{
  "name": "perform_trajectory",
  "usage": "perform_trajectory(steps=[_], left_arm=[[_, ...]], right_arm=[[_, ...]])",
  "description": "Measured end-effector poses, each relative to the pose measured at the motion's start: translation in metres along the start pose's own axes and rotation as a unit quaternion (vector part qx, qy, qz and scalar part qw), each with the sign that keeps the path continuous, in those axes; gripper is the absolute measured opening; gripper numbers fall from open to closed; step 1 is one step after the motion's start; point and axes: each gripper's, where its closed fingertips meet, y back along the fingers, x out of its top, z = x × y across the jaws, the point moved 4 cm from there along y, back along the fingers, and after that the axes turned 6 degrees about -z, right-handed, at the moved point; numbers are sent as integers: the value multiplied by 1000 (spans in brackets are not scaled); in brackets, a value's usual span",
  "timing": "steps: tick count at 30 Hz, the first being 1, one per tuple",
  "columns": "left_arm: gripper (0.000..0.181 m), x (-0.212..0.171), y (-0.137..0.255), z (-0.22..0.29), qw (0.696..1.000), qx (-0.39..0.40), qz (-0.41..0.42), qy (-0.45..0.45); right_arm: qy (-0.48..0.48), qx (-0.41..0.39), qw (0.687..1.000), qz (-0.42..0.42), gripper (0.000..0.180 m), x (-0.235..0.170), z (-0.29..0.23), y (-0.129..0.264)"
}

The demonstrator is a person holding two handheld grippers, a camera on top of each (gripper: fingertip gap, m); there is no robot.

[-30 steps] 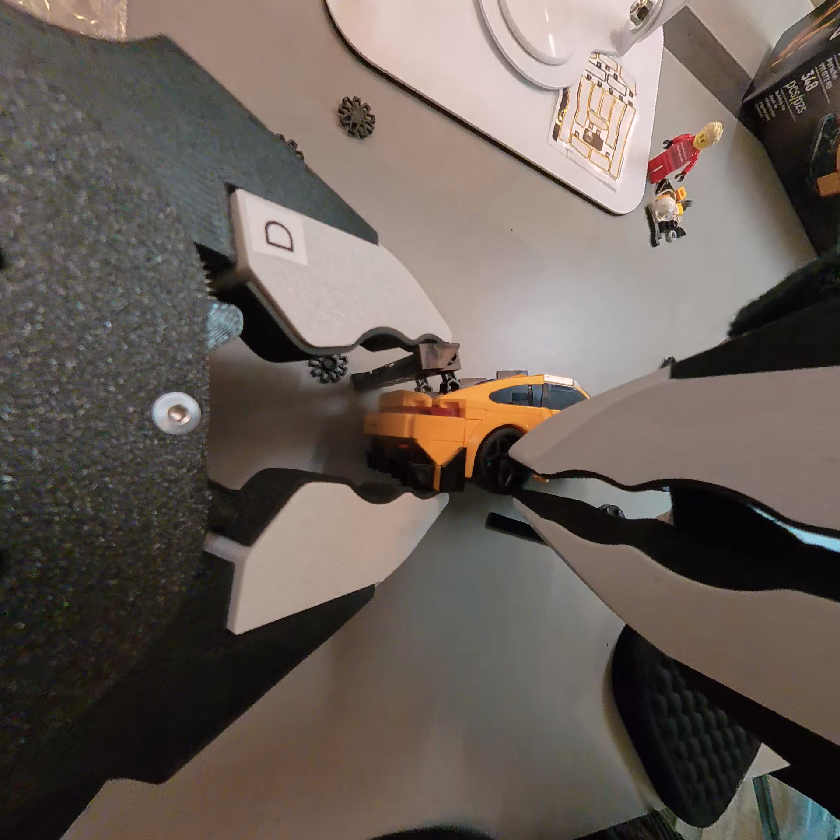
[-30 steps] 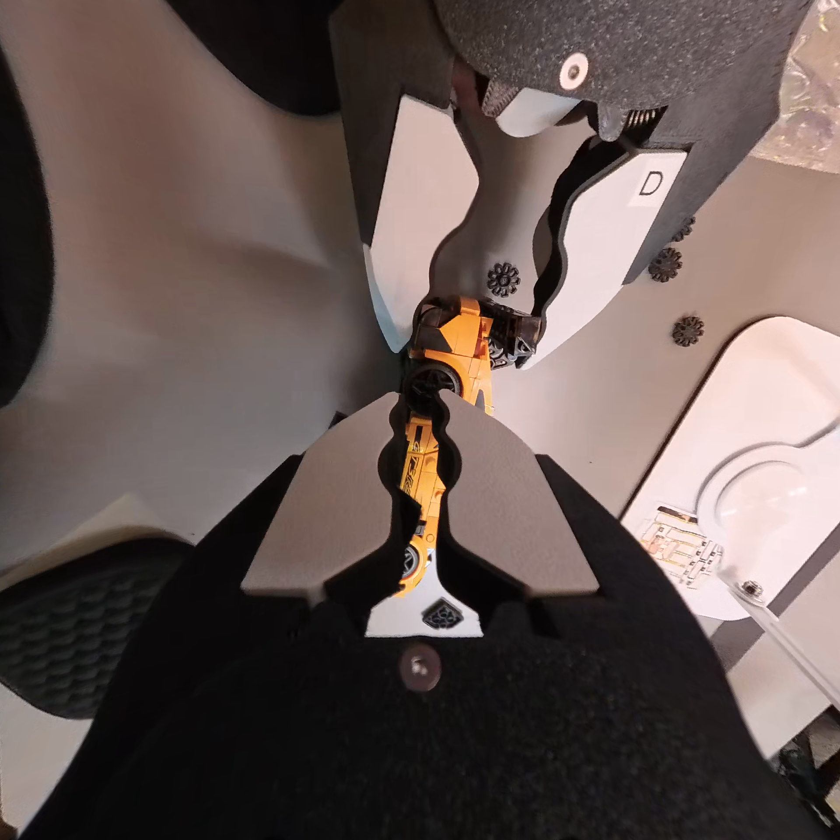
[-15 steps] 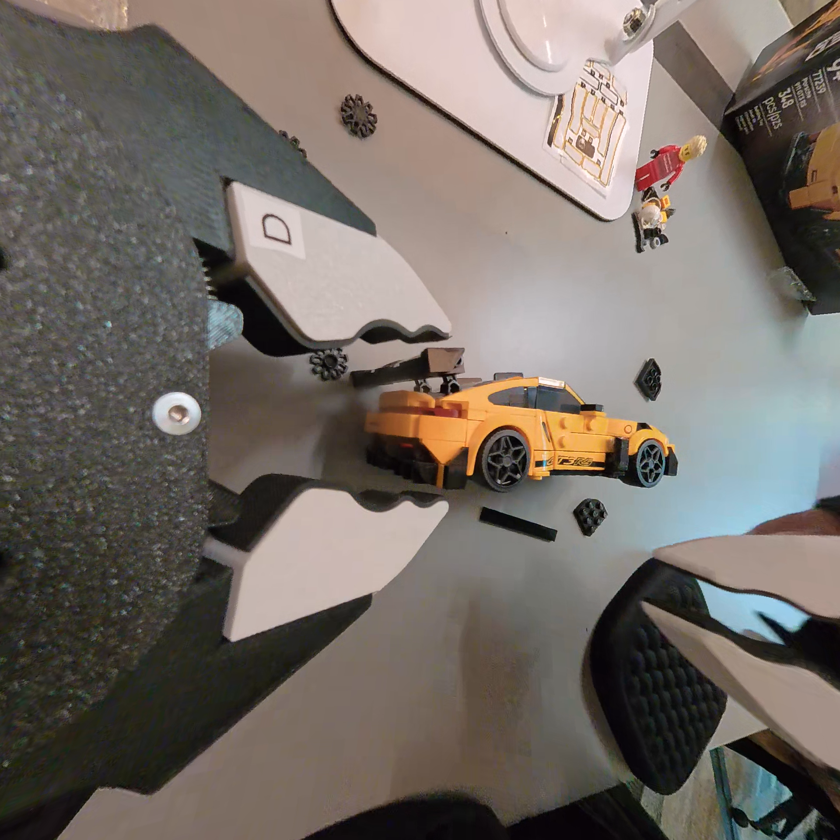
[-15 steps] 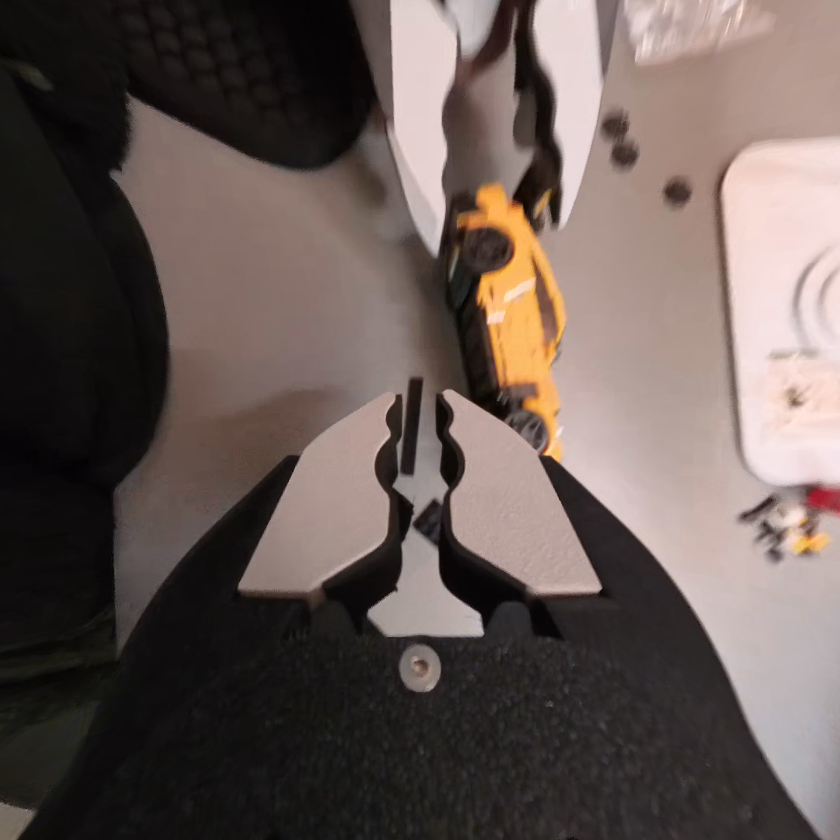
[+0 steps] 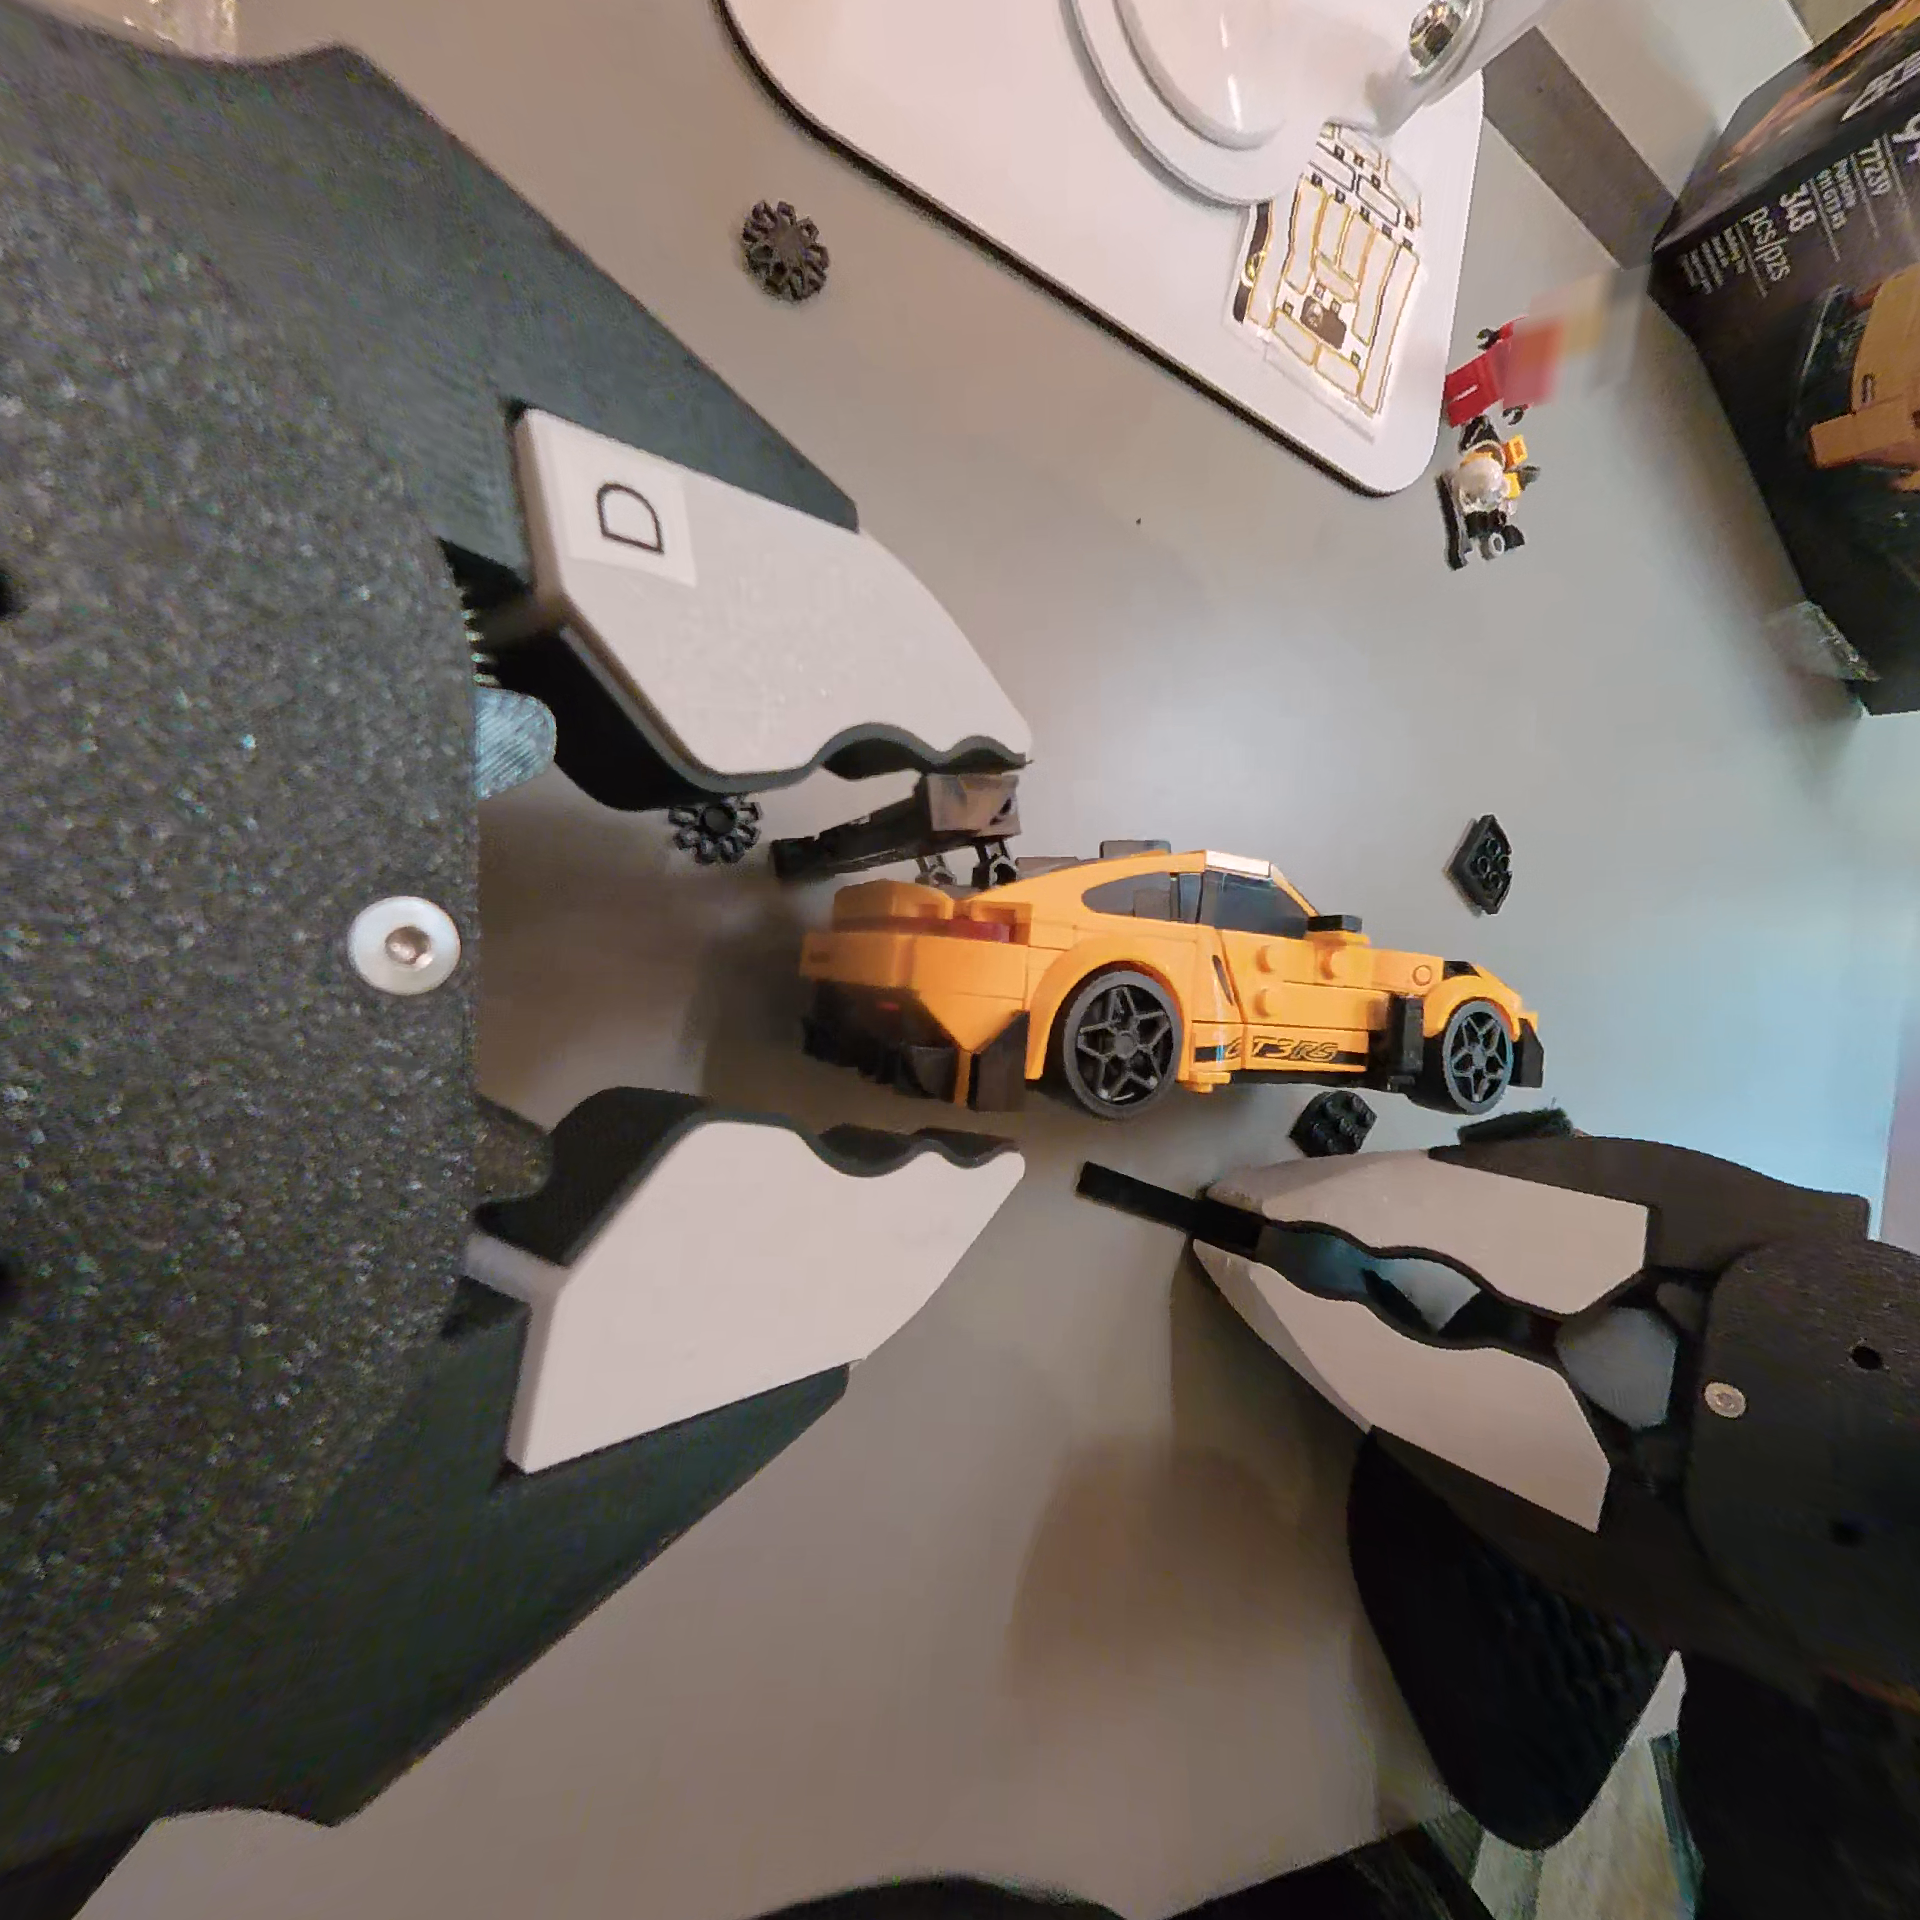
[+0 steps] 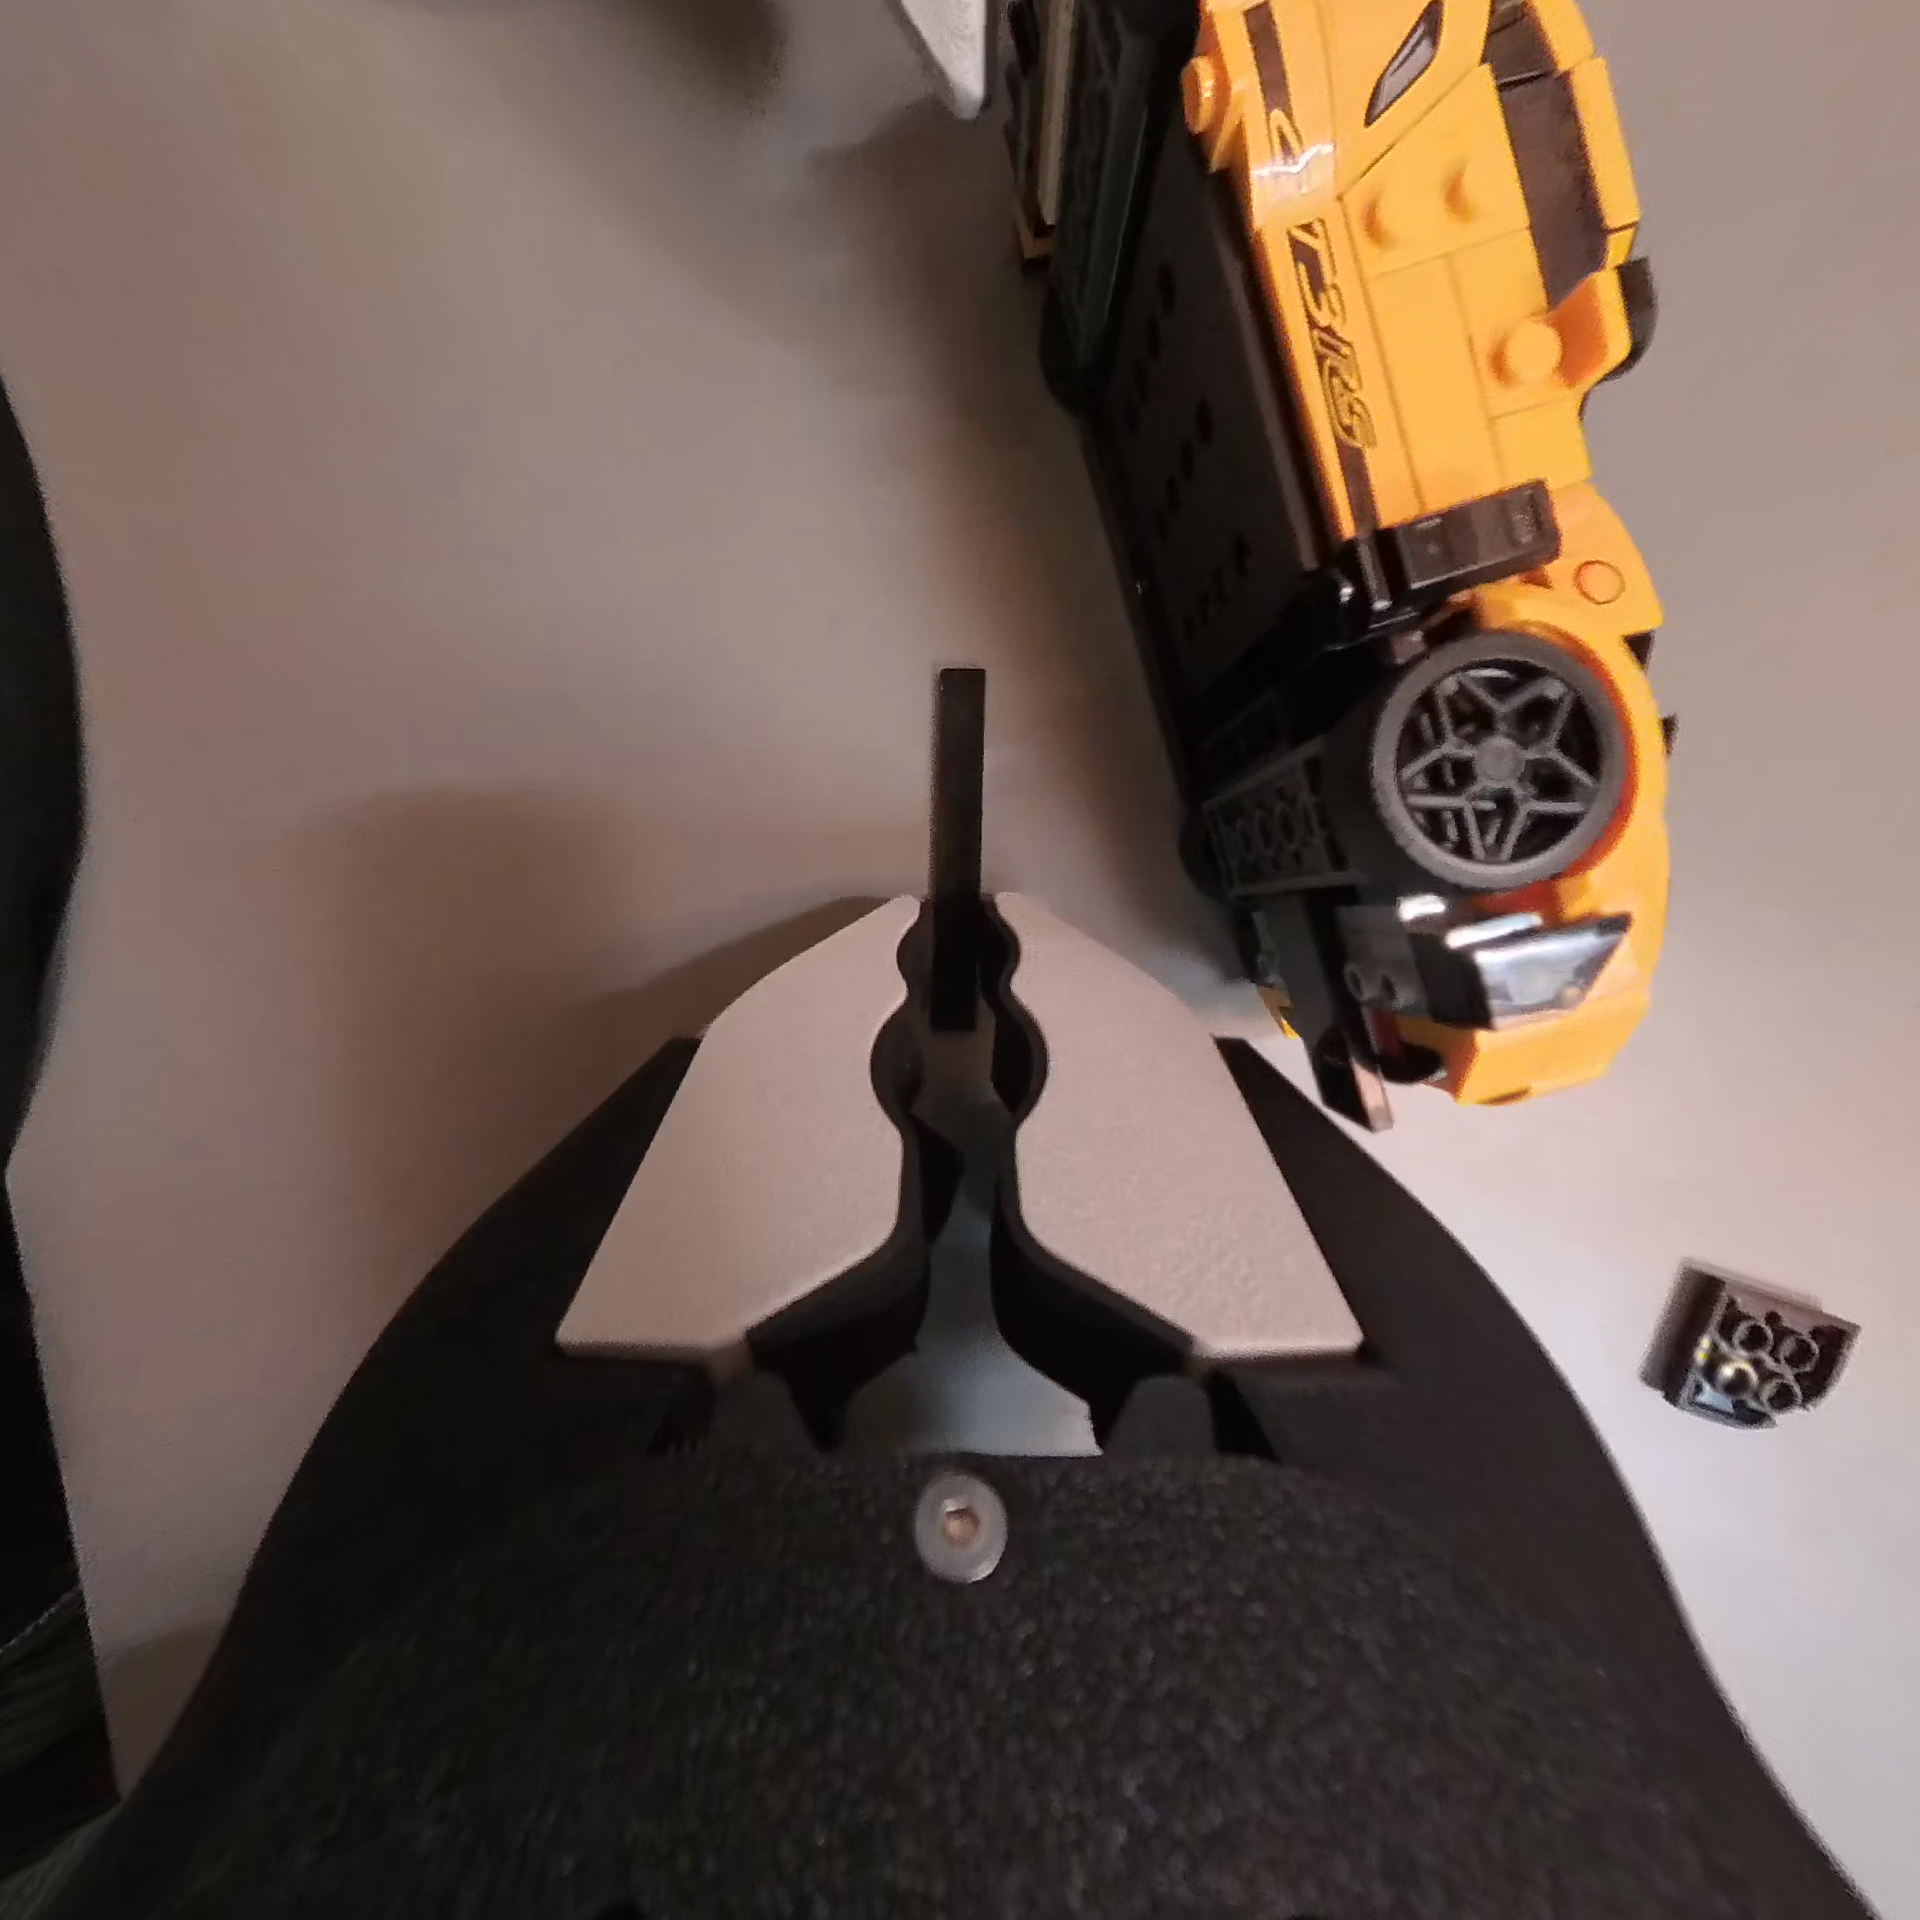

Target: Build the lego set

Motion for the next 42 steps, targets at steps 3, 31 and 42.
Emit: perform_trajectory(steps=[3, 31, 42], left_arm=[[60, -1, -2, -1, 1000, 3, -8, 0], [57, 45, -12, 8, 982, 5, -178, -61], [50, 40, -18, 4, 972, -12, -219, -87]], right_arm=[[13, -4, 1000, -4, 7, 0, 0, 0], [330, -409, 850, -7, 7, 57, 4, 44], [315, -424, 849, -5, 7, 56, 6, 38]])
